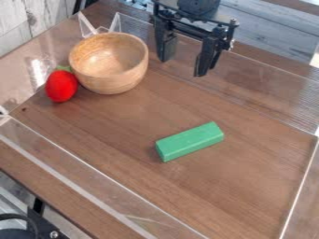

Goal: Move the red object to the right side of the table

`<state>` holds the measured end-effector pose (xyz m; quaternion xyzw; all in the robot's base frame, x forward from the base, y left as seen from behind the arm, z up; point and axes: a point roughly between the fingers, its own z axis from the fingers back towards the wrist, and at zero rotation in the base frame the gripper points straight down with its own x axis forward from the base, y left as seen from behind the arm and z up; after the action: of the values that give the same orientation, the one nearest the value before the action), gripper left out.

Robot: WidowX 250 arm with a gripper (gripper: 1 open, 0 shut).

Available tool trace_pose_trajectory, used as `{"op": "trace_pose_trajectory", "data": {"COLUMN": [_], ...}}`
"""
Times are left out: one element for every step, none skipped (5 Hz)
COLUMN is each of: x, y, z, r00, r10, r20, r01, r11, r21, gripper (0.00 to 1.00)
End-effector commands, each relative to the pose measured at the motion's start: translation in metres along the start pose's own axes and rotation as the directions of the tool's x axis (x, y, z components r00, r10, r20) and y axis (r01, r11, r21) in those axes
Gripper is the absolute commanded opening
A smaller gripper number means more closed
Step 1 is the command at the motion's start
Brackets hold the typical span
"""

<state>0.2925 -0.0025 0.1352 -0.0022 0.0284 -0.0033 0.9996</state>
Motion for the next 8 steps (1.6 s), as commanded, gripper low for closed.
{"op": "trace_pose_trajectory", "data": {"x": [-0.009, -0.023, -0.038, -0.051, -0.055, -0.055, -0.052, -0.045], "y": [0.018, 0.046, 0.083, 0.107, 0.128, 0.149, 0.169, 0.185], "z": [-0.006, -0.01, -0.012, -0.012, -0.014, -0.02, -0.029, -0.037], "r00": [0.996, 0.979, 0.961, 0.945, 0.938, 0.935, 0.935, 0.92], "r10": [-0.087, -0.204, -0.275, -0.326, -0.346, -0.354, -0.354, -0.389], "r20": [-0.013, -0.016, -0.005, 0.018, 0.022, 0.03, 0.036, 0.036], "r01": [0.088, 0.204, 0.275, 0.324, 0.344, 0.352, 0.352, 0.388], "r11": [0.996, 0.979, 0.961, 0.944, 0.937, 0.934, 0.935, 0.921], "r21": [0.006, 0.017, 0.036, 0.056, 0.061, 0.059, 0.052, 0.049], "gripper": [1.0, 1.0, 1.0, 1.0, 1.0, 1.0, 1.0, 1.0]}}
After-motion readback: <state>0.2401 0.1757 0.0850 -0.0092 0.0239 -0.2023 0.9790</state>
